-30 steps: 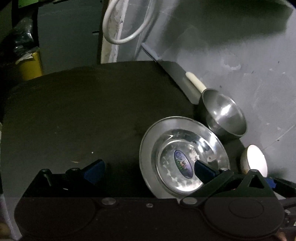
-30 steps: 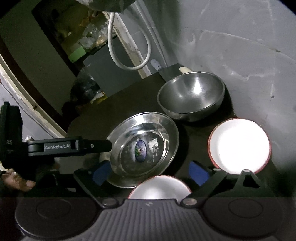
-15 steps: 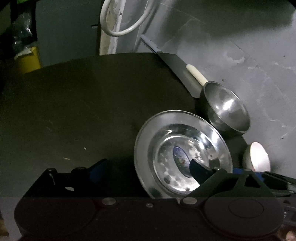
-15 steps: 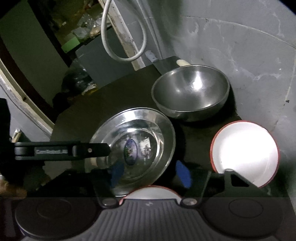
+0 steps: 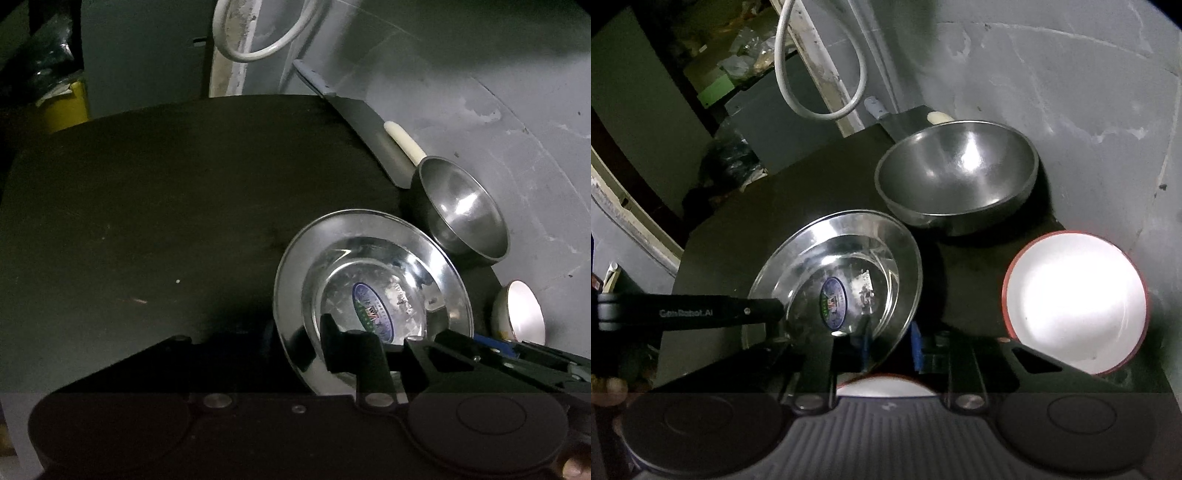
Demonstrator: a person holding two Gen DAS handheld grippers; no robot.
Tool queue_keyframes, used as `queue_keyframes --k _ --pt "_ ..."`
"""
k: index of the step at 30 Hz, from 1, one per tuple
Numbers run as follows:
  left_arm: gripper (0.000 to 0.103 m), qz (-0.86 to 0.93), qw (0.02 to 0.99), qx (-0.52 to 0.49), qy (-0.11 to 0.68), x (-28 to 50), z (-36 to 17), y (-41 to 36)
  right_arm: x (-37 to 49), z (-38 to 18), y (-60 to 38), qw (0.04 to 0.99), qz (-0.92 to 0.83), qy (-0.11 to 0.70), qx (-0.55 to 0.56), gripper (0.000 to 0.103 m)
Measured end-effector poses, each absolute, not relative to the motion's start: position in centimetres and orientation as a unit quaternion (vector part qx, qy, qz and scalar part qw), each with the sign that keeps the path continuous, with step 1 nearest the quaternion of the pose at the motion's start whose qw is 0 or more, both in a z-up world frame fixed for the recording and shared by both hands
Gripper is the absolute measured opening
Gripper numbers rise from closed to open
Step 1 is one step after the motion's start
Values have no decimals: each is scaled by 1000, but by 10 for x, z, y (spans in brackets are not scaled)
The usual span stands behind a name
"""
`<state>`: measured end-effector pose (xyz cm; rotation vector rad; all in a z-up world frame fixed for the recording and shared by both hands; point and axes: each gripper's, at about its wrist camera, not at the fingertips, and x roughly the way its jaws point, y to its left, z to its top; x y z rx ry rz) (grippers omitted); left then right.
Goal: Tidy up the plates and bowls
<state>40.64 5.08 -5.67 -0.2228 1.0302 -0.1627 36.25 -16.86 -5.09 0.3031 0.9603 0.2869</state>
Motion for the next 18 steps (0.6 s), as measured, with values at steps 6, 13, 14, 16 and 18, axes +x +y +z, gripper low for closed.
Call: queue_keyframes --k 6,13,14,16,18 --pt "23 -72 872 -115 470 392 -46 59 359 -39 -167 876 148 438 136 22" --pt "23 -69 890 -119 435 364 -19 70 344 -13 -164 889 172 404 127 22" --pt "23 -67 892 -119 431 359 -16 71 341 -9 -162 891 175 400 126 22" --pt "23 -64 896 -121 421 348 -9 74 334 -2 -161 893 182 393 125 22" --pt "23 -62 900 -122 414 335 -3 75 327 4 -160 894 190 387 125 22"
